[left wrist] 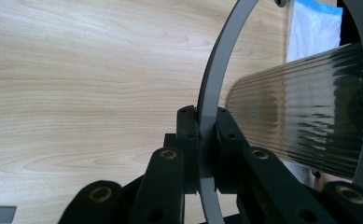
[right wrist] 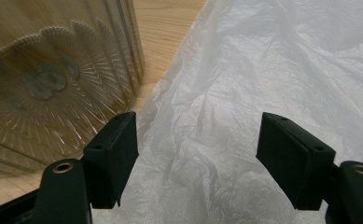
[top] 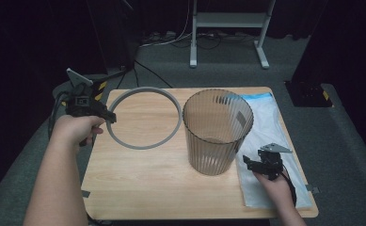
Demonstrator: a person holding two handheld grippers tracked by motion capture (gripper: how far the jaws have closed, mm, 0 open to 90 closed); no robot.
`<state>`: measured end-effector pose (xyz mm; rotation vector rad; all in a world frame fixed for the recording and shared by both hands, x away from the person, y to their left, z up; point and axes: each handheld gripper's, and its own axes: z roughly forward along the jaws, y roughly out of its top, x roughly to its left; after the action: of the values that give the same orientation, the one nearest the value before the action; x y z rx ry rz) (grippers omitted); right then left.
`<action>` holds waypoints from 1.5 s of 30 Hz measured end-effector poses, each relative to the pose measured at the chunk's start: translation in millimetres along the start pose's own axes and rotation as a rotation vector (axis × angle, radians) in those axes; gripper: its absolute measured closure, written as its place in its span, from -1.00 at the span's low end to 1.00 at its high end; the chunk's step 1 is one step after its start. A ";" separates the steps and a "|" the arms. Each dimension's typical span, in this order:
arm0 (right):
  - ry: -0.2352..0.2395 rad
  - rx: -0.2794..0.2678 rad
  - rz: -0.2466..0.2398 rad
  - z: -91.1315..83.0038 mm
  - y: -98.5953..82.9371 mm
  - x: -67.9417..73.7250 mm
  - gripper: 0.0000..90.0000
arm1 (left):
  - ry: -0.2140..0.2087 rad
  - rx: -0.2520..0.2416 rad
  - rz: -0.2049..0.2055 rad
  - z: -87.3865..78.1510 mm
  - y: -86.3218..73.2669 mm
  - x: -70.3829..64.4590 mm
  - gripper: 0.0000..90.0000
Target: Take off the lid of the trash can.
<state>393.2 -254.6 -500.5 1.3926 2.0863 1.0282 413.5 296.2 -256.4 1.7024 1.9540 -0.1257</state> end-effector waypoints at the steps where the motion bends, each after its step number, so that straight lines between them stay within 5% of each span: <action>1: 0.000 0.001 0.001 0.0 0.0 0.4 -0.37 | 0.002 0.000 -0.002 1.0 -0.6 1.3 0.84; 20: -0.004 0.001 0.003 -0.5 -0.4 -1.0 -0.37 | 0.007 0.035 0.014 38.7 -6.4 18.5 0.84; 45: -0.005 0.002 -0.001 -0.4 -0.4 -1.8 -0.37 | 0.023 0.058 0.017 107.5 -21.5 42.0 0.84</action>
<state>393.4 -256.5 -500.8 1.3934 2.0848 1.0214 426.7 285.4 -372.5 1.7648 1.9699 -0.1585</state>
